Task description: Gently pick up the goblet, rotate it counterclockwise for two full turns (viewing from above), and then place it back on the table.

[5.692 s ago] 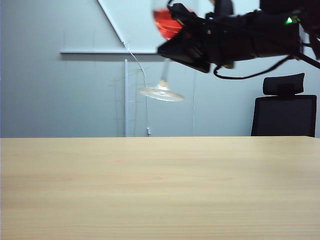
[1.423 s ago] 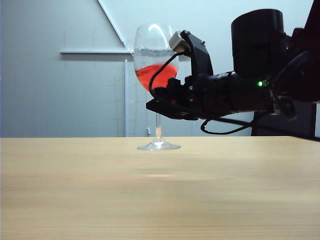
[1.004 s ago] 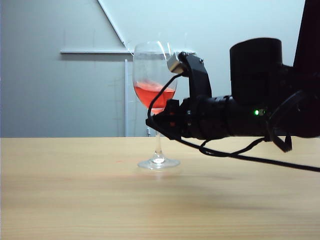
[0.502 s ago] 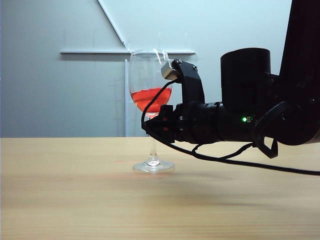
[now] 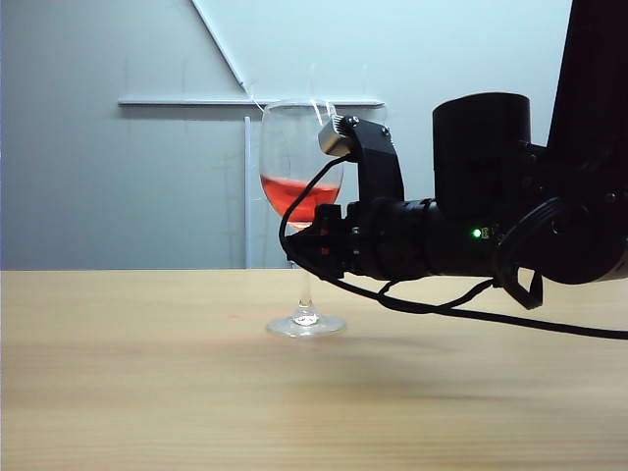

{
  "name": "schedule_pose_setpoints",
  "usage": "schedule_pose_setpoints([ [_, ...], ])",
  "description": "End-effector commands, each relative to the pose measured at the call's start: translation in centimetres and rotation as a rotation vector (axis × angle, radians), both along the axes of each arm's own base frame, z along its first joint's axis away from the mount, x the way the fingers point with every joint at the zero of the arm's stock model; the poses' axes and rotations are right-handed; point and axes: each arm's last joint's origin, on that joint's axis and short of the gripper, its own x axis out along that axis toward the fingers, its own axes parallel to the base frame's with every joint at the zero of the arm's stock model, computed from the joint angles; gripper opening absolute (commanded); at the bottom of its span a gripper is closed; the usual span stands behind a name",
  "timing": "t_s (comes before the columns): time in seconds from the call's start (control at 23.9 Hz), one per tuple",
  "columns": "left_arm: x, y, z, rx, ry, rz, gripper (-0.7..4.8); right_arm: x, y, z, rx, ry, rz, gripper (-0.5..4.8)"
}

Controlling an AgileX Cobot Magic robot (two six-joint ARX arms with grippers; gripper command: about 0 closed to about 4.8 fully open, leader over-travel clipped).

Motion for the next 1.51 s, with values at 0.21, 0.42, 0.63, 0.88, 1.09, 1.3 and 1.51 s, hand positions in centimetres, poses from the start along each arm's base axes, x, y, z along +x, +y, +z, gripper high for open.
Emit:
schedule_pose_setpoints([
  [0.21, 0.0, 0.0, 0.3, -0.007, -0.014, -0.005, -0.05, 0.1, 0.1, 0.9, 0.043, -0.051, 0.004, 1.67],
  [0.42, 0.0, 0.0, 0.3, -0.007, -0.014, -0.005, -0.05, 0.0, 0.1, 0.8, 0.043, -0.042, 0.004, 1.8],
  [0.63, 0.0, 0.0, 0.3, -0.007, -0.014, -0.005, -0.05, -0.5, -0.3, 0.4, 0.043, -0.012, -0.001, 2.25],
  [0.88, 0.0, 0.0, 0.3, -0.007, -0.014, -0.004, -0.05, -2.1, -1.4, 0.2, 0.037, 0.025, -0.019, 2.49],
  [1.09, 0.1, 0.3, 0.3, -0.007, -0.014, 0.026, -0.05, -4.7, -3.2, 1.6, 0.039, 0.019, -0.069, 2.49],
  [1.3, 0.7, 1.9, 0.3, -0.006, -0.015, 0.199, -0.05, -7.7, -5.4, 3.1, 0.05, -0.005, -0.116, 2.52],
  [1.51, 1.1, 4.2, 0.3, -0.004, -0.016, 0.448, -0.05, -11.5, -7.9, 4.8, 0.103, -0.039, -0.142, 1.11],
])
